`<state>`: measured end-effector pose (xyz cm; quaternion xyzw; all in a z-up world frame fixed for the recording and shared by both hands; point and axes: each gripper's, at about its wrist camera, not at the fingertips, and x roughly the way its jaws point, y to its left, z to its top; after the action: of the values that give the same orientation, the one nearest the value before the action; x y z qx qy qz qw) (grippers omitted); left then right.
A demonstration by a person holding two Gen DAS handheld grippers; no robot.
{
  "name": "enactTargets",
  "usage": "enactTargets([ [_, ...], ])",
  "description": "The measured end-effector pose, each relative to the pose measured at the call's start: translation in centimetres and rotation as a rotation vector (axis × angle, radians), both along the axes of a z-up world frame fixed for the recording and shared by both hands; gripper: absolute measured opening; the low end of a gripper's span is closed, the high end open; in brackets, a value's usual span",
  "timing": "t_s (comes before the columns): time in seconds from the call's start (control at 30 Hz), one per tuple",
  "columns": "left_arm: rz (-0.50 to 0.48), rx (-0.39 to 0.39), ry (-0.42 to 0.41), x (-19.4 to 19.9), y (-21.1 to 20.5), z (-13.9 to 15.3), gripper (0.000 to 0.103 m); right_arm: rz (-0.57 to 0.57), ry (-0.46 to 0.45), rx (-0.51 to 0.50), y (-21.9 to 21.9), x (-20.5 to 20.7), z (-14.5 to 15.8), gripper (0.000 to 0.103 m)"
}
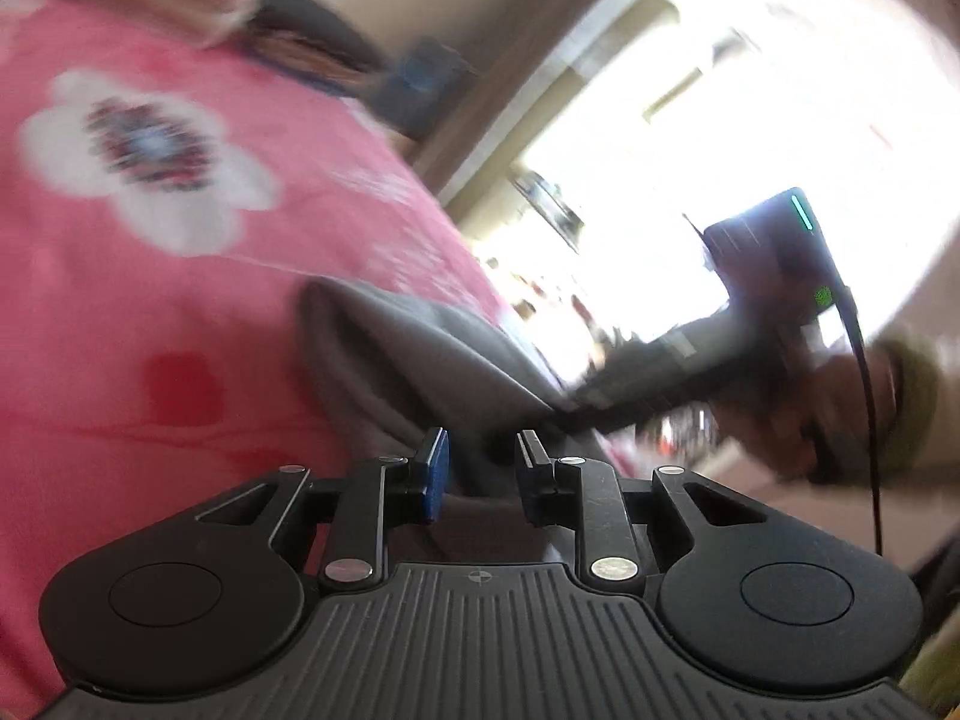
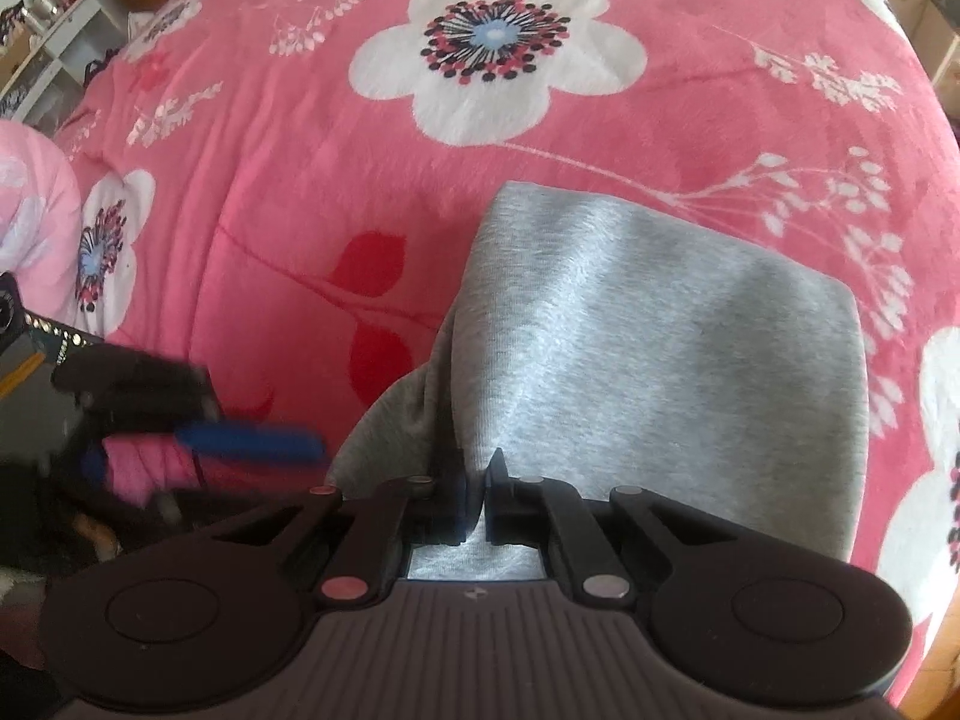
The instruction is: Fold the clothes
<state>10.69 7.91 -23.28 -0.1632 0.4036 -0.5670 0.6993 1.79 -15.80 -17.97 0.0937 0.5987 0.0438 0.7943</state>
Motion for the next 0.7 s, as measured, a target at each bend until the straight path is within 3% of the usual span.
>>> enactTargets([
  [0.13,0.109,0.105,0.014,1.4,0.8,-1.3,0.024,-0.013,-0.008,0.013,-0.3,-0.3,0.2,0.005],
  [0.23,0.079,0.185,-0.014,0.6,-0.6,-2.1,0.024,-0.022,-0.011,0.023,-0.3,-0.4,0.2,0.005],
  [0.33,0.023,0.205,-0.049,-0.9,-2.2,-2.3,0.024,-0.032,-0.013,0.034,-0.5,-0.4,0.1,0.005],
  [0.57,0.022,0.115,0.051,-0.5,-2.6,-2.4,0.024,-0.040,-0.025,0.042,-0.7,-0.8,0.5,0.005],
  [0.7,0.014,0.089,0.063,-0.5,-2.9,-2.1,0.027,-0.048,-0.033,0.050,-0.8,-1.1,0.5,0.005],
])
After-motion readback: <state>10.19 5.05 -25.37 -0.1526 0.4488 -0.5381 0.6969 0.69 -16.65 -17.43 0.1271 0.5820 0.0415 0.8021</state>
